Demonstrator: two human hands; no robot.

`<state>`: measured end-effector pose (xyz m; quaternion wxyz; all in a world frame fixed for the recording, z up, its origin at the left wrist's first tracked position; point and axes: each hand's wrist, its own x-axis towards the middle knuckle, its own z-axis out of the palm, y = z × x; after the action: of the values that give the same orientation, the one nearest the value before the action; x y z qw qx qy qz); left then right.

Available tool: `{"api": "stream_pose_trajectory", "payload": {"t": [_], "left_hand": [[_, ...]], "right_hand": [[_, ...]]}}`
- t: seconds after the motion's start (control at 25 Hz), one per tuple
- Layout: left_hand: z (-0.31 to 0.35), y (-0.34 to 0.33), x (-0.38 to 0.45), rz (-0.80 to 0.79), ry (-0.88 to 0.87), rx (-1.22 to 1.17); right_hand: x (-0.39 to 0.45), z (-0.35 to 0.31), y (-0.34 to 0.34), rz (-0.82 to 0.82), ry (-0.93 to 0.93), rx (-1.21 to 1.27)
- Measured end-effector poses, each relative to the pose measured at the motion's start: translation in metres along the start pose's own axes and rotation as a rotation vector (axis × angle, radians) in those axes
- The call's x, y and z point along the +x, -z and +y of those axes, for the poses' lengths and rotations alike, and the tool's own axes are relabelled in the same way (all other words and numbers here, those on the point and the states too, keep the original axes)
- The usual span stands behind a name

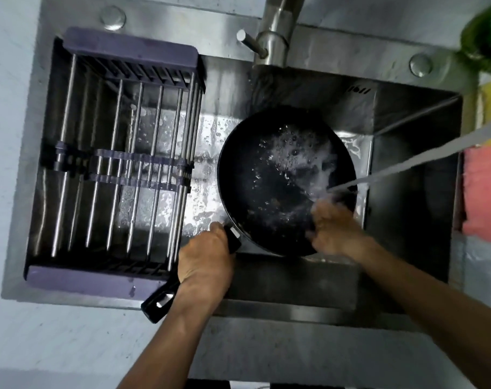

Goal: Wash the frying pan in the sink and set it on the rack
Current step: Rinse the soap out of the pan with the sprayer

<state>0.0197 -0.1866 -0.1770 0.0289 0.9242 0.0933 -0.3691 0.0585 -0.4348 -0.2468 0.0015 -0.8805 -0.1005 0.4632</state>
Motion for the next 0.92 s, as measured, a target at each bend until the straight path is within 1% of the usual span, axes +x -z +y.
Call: {"api": "stream_pose_trajectory", "payload": {"t": [0.04, 0.08, 0.12, 0.16, 0.2, 0.24, 0.32, 0.36, 0.4, 0.44, 0.48, 0.52, 0.56, 0.6, 0.68, 0.72, 0.76, 0.8, 0.84, 0.88, 0.92], "left_hand": [[0.000, -0.001, 0.001, 0.008, -0.007, 0.008], [0.000, -0.003, 0.001, 0.013, -0.009, 0.022], [-0.001, -0.004, 0.003, 0.020, -0.010, 0.034], [-0.002, -0.006, 0.003, 0.026, -0.014, 0.048], [-0.002, -0.008, 0.003, 0.031, -0.025, 0.056], [-0.001, -0.010, 0.002, 0.039, -0.040, 0.052], [-0.001, -0.010, 0.001, 0.034, -0.055, 0.025], [-0.002, -0.008, 0.000, 0.022, -0.049, 0.010], [-0.004, -0.007, 0.000, 0.021, -0.050, 0.002], [-0.004, -0.007, 0.000, 0.021, -0.052, 0.004], [-0.004, -0.008, 0.001, 0.018, -0.057, 0.015], [-0.004, -0.009, 0.003, 0.022, -0.063, 0.025], [-0.004, -0.011, 0.002, 0.024, -0.061, 0.024], [-0.004, -0.010, 0.002, 0.018, -0.050, 0.015], [-0.003, -0.007, 0.000, -0.002, -0.037, -0.002], [-0.003, -0.006, 0.000, 0.001, -0.039, -0.004], [-0.003, -0.007, 0.000, 0.005, -0.040, 0.006], [-0.003, -0.008, 0.002, 0.005, -0.042, 0.026], [-0.003, -0.009, 0.004, 0.006, -0.045, 0.041], [-0.004, -0.010, 0.001, -0.002, -0.044, 0.055], [-0.004, -0.012, -0.001, -0.003, -0.037, 0.048]], "right_hand": [[-0.001, -0.016, -0.003, -0.052, 0.074, 0.146], [0.004, -0.047, -0.010, -0.104, 0.246, 0.320], [0.020, -0.081, -0.008, -0.083, 0.416, 0.471], [0.043, -0.099, 0.007, 0.038, 0.494, 0.506], [0.066, -0.098, 0.027, 0.178, 0.442, 0.500], [0.087, -0.085, 0.041, 0.295, 0.317, 0.441], [0.096, -0.046, 0.029, 0.380, -0.103, 0.404], [0.087, -0.039, 0.011, 0.361, -0.229, 0.394], [0.075, -0.047, -0.008, 0.326, -0.240, 0.376], [0.068, -0.067, -0.021, 0.316, -0.139, 0.385], [0.077, -0.079, -0.020, 0.350, -0.030, 0.380], [0.094, -0.083, -0.009, 0.400, 0.078, 0.361], [0.110, -0.073, 0.008, 0.407, 0.144, 0.369], [0.119, -0.064, 0.020, 0.416, 0.097, 0.407], [0.109, -0.049, 0.012, 0.442, -0.176, 0.511], [0.097, -0.051, -0.001, 0.462, -0.245, 0.506], [0.088, -0.064, -0.008, 0.479, -0.197, 0.469], [0.093, -0.079, -0.007, 0.484, -0.085, 0.433], [0.105, -0.097, 0.010, 0.524, -0.007, 0.522], [0.123, -0.113, 0.037, 0.584, -0.085, 0.683], [0.133, -0.127, 0.067, 0.630, -0.223, 0.868]]}}
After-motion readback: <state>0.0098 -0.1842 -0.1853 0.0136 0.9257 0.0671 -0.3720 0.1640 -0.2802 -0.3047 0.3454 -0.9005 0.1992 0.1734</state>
